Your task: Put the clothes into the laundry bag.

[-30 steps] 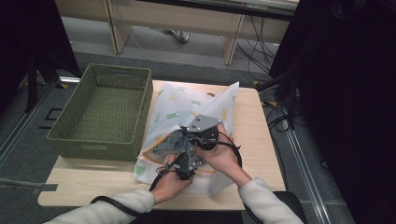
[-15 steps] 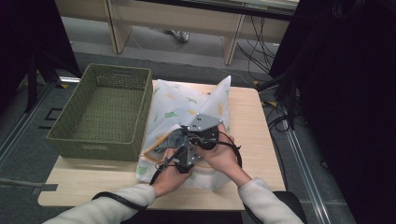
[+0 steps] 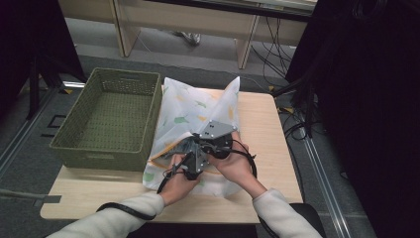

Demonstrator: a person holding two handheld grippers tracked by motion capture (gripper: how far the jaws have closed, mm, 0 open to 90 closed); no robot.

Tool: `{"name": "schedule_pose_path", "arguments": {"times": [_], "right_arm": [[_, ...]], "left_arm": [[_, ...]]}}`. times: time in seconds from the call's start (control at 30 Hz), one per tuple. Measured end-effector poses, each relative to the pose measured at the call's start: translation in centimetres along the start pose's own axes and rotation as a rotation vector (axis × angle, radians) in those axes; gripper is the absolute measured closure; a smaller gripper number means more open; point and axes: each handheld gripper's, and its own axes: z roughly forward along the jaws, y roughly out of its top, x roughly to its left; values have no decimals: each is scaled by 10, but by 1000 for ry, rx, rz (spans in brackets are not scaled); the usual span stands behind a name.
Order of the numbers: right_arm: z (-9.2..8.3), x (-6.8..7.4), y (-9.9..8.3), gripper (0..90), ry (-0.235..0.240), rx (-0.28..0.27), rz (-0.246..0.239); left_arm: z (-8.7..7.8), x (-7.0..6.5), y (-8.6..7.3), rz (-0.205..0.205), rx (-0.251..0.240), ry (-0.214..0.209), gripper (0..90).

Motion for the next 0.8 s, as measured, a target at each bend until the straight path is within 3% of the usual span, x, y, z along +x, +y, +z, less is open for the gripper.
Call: {"name": "schedule_pose_path", "arguments": {"times": [0.27, 0.57, 0.73, 0.8], "right_arm": [[1, -4, -5, 898, -1, 13, 6], [2, -4, -7, 898, 1, 31, 4], [5, -5, -12, 898, 20, 77, -41], [7, -4, -17, 898, 39, 107, -31]], "left_arm": [[-12, -7, -3, -9, 12, -54, 618], [-56, 2, -11, -55, 6, -116, 590], [-88, 18, -19, -110, -27, -107, 596], [-97, 25, -22, -143, -37, -101, 604]]}}
